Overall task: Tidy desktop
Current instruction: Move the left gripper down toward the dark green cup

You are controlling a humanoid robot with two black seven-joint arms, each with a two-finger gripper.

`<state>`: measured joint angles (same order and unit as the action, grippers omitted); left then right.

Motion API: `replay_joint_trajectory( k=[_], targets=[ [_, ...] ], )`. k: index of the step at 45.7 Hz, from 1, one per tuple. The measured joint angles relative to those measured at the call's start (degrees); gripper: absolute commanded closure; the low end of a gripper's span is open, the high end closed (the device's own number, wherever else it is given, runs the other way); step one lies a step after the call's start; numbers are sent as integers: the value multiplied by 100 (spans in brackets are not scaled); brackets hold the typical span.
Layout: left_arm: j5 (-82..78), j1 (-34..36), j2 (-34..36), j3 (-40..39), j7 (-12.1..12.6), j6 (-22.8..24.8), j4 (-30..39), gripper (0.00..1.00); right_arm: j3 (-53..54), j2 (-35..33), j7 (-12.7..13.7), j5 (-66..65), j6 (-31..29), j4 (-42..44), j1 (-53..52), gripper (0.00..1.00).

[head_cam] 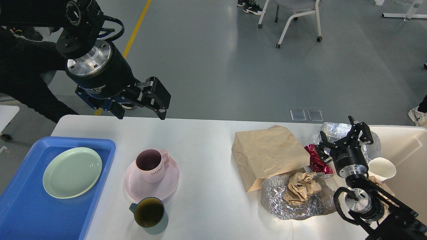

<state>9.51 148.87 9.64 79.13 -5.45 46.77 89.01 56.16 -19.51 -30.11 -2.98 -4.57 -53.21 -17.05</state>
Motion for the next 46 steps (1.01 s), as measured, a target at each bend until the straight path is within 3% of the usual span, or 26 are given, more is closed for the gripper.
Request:
replay_joint_trajectory(
  k=[8,27,33,39,46],
  targets=[
    [1160,447,-546,460,25,3,597,3,0,0,0,0,0,1,0,0],
    [1577,325,-436,867,23,404,720,4,0,0,0,0,0,-5,0,0],
    [1528,261,-457,849,141,671,737,9,0,0,0,0,0,-5,0,0],
    [1363,-82,-531,767,502,794,829,19,0,0,1,0,0,-5,0,0],
    [1328,-880,-636,718,704,224,837,20,0,0,2,1,0,-5,0,0]
  ],
)
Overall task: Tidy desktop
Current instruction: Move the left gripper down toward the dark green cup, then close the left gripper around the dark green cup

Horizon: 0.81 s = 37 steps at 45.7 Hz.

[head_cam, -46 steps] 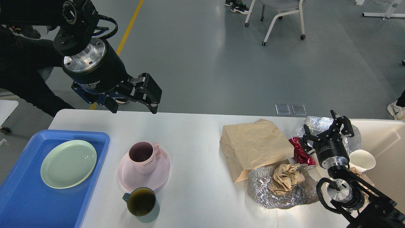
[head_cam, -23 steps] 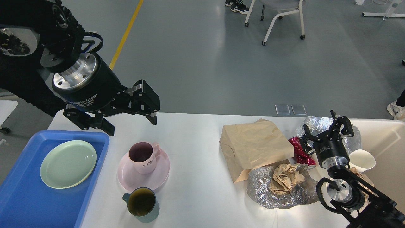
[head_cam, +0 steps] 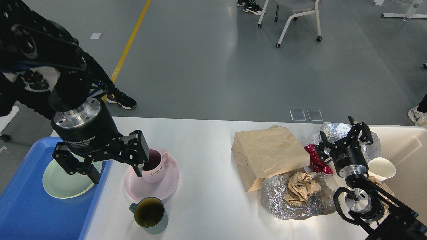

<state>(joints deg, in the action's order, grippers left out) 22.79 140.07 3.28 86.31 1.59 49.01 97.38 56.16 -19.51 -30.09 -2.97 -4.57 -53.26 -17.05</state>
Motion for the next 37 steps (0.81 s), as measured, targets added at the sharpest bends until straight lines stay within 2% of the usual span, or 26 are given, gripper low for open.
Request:
replay_joint_trajectory(
  k=[5,12,19,28,37],
  targets=[
    [-2,-759,-23,-63,5,-631,-23,19,0,0,0,4,0,0,0,0],
    [7,-1797,-33,-235,-32,-1434,-252,12,0,0,0,4,0,0,0,0],
    [21,-2676,9,-371,-23,-1592,-735,12,0,0,0,4,0,0,0,0],
    [39,-3229,-22,-627,-29,-1750,-893,17,0,0,-1,4,0,0,0,0],
    [50,-3646,-141,-684,4,-2619,-919,17,0,0,-1,-1,0,0,0,0]
  ],
)
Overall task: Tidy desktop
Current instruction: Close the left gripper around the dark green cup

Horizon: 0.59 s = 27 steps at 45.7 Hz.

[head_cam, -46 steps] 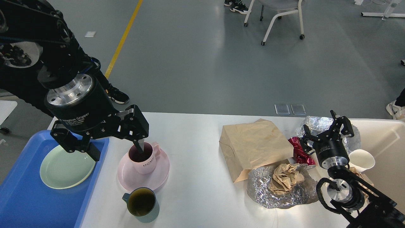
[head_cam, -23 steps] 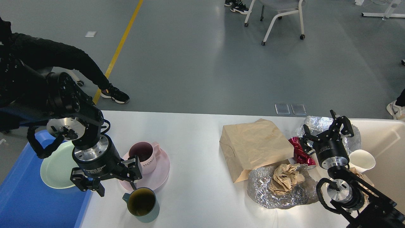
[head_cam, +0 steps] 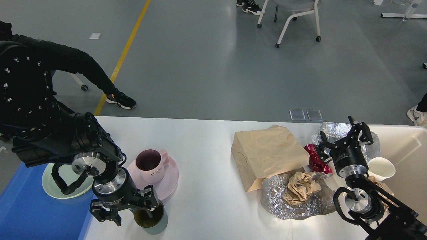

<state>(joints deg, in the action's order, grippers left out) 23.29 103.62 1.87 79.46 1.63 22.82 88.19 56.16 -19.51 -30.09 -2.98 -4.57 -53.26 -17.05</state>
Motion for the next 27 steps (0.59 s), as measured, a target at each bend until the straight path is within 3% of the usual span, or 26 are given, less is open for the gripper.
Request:
replay_joint_trajectory(
  k=[7,27],
  targets=[
    [0,-171,-19,-9,4,-343,-102,17,0,0,0,0,0,0,0,0],
    [-11,-973,-160,0,7,-462,-795,19,0,0,-2,4,0,0,0,0]
  ],
)
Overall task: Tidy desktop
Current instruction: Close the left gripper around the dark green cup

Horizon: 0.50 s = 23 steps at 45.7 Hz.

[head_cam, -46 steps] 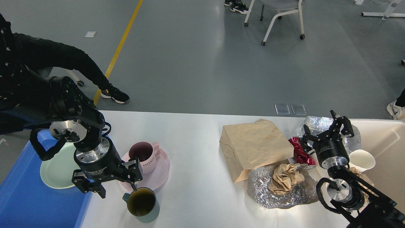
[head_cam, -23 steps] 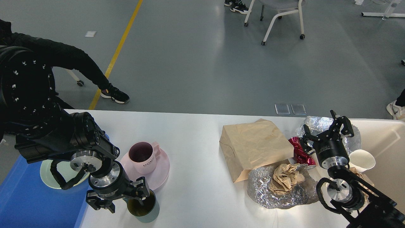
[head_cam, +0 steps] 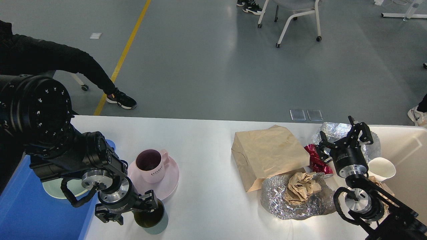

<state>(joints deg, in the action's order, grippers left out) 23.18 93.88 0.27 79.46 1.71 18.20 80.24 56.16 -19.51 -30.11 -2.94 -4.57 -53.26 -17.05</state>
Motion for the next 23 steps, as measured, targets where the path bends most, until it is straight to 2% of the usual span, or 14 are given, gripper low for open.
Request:
replay_joint_trajectory(
  k=[16,19,23],
  targets=[
    [-23,-164,-48,-9,3,-36,-132,62,0,0,0,0,0,0,0,0],
    [-23,-166,-46,-10,5,-34,-132,77,0,0,0,0,0,0,0,0],
    [-23,-172,-39,-24,5,-20,-132,83,0,0,0,0,0,0,0,0]
  ],
)
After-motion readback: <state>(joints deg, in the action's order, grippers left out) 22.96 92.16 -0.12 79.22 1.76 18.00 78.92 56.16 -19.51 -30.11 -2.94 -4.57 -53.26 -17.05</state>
